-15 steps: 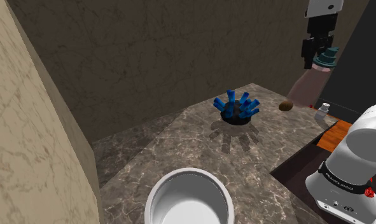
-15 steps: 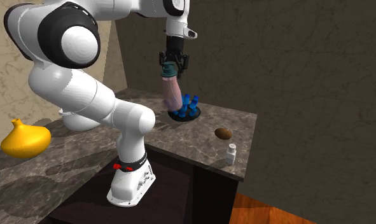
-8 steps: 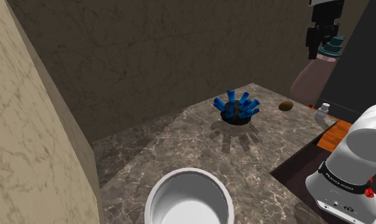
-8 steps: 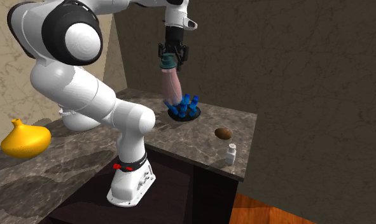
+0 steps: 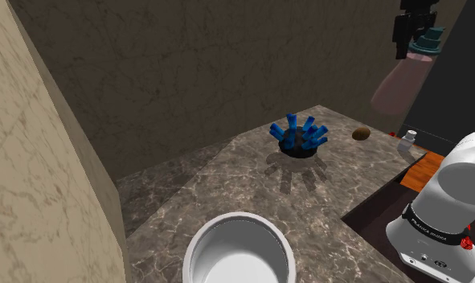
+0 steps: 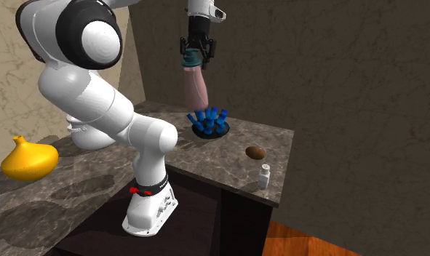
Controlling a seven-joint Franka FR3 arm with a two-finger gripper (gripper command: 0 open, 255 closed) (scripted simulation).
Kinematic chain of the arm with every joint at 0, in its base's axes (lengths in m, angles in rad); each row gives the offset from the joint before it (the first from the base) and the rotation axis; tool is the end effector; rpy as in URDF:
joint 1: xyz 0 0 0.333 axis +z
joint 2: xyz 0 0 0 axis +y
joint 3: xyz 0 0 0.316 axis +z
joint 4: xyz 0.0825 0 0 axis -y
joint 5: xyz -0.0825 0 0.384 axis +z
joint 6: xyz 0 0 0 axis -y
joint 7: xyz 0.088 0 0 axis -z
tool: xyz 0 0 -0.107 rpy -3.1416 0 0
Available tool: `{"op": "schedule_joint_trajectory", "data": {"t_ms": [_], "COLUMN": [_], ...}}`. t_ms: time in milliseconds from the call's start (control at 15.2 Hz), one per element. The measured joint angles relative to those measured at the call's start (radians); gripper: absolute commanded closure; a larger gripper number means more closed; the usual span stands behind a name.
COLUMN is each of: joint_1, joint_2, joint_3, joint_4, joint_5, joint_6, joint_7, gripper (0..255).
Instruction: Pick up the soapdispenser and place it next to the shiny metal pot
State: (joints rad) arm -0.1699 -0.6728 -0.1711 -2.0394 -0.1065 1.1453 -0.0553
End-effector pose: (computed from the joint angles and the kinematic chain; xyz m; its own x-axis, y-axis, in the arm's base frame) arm 0.2633 -0.1344 0.6618 0.9391 -0.2577 -0.2271 -0.2678 -0.9634 -0.0144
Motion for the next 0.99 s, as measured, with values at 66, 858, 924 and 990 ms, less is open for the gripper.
{"op": "schedule_joint_trajectory", "data": {"t_ms": [66, 858, 924, 990], "joint_1": [0.0, 0.056, 0.061, 0.066], "joint_2": [0.005, 0.131, 0.146, 0.168], "joint_3": [0.001, 0.21, 0.227, 0.247], "joint_4": [0.015, 0.106, 0.119, 0.131], "joint_5": [0.001, 0.188, 0.201, 0.215], "joint_6": [-0.01, 0.025, 0.029, 0.041], "joint_7": [0.0, 0.265, 0.287, 0.312], "gripper": [255, 255, 255, 255]}}
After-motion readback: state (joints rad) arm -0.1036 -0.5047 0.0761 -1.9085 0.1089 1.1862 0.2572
